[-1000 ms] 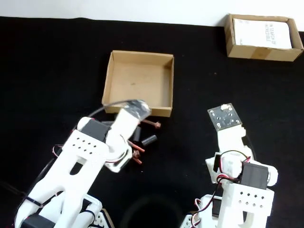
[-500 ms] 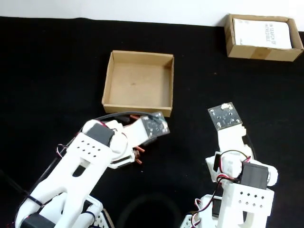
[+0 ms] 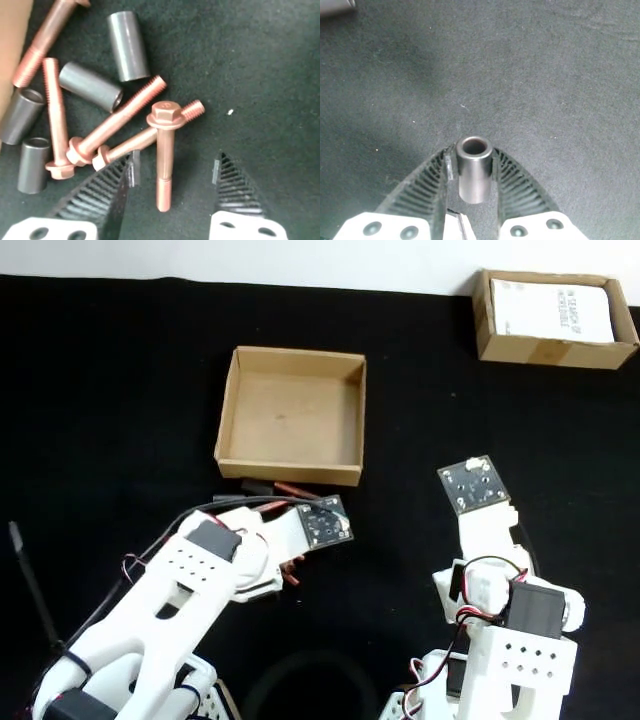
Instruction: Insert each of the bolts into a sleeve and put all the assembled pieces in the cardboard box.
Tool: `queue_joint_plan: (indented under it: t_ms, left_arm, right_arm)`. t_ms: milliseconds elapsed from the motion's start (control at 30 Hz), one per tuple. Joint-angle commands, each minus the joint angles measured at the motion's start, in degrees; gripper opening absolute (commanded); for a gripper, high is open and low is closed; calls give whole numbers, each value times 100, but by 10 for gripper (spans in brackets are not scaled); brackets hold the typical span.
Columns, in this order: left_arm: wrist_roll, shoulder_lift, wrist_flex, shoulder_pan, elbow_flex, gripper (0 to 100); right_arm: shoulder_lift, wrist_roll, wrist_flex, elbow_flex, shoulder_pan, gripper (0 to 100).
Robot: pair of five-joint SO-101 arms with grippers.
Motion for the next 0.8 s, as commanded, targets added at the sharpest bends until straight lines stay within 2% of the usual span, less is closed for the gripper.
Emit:
queue_joint_plan:
  t_ms: [0,200,400,667,767]
  left_arm:
    - [-53,-22,-545,84,154,245]
    - [-35,-22,-1231,92,558,225]
    - [-53,-22,-1565,382,831,11]
    - [-9,-75,-1521,400,796,8]
    - [501,-84,-1046,382,444,8]
  right_arm:
    - [-66,44,-66,-22,57,7]
    - [-75,62,-48,-13,57,7]
    - [-75,62,-66,-4,57,7]
    - [-84,35,-40,-31,57,7]
    - [-84,26,-48,-48,48,7]
